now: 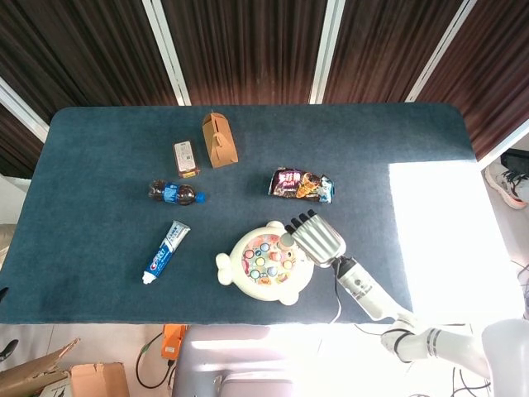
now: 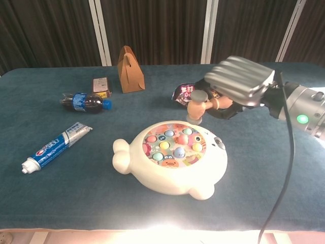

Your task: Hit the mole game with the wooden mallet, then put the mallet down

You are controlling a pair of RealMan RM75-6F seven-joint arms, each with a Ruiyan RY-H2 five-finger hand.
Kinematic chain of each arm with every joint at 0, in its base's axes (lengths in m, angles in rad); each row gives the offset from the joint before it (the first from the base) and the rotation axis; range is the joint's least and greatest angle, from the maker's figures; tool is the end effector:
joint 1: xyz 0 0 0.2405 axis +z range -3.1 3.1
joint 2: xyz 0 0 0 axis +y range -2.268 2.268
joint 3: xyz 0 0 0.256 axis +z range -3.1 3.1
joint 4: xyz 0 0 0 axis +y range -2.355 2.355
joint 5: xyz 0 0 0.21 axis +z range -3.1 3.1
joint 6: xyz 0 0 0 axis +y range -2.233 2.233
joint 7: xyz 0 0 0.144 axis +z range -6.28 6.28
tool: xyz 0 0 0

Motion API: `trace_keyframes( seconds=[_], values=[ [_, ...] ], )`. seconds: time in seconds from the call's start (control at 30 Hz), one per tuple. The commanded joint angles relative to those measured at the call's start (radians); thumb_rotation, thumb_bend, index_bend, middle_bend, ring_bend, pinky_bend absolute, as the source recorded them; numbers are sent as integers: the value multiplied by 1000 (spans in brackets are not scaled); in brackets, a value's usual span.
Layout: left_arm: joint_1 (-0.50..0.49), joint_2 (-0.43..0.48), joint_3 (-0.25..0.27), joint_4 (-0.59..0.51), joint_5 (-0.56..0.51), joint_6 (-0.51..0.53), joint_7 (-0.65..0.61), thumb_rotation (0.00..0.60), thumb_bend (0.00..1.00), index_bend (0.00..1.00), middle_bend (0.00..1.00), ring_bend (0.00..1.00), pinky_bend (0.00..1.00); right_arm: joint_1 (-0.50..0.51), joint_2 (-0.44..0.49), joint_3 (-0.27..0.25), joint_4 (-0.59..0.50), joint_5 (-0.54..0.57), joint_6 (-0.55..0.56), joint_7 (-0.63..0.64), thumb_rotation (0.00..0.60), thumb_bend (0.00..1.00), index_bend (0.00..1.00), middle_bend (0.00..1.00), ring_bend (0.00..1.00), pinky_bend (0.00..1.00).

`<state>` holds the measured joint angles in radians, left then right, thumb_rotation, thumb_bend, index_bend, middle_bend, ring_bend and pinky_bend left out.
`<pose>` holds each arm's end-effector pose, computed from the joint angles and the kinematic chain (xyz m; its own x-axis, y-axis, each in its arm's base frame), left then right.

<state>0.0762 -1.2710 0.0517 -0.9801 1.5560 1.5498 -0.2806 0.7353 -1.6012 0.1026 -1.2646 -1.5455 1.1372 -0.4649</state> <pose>-0.4227 0.1028 0.1769 0.5652 0.1086 0.8178 0.8167 0.0666 -0.5733 -0.1423 -0.3394 -0.0119 0.6901 0.1940 0.6973 -0.4939 -0.5780 0.6496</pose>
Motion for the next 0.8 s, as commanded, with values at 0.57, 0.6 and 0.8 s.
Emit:
trace_keyframes(
  seconds=[0.57, 0.6, 0.8],
  values=[
    [-10, 12, 4, -29, 13, -4, 38, 600, 212, 0, 0, 0, 69, -182, -143, -98, 617, 4, 65, 506, 600, 467, 1000, 695, 585, 613],
    [-11, 12, 4, -30, 12, -5, 39, 600, 212, 0, 0, 0, 69, -183, -153, -100, 634, 1, 65, 512, 600, 467, 1000, 695, 585, 613],
    [-10, 9, 2, -24, 8, -5, 30, 600, 212, 0, 0, 0, 69, -186, -200, -98, 702, 4, 44, 540, 600, 466, 1000, 695, 585, 613]
  ],
)
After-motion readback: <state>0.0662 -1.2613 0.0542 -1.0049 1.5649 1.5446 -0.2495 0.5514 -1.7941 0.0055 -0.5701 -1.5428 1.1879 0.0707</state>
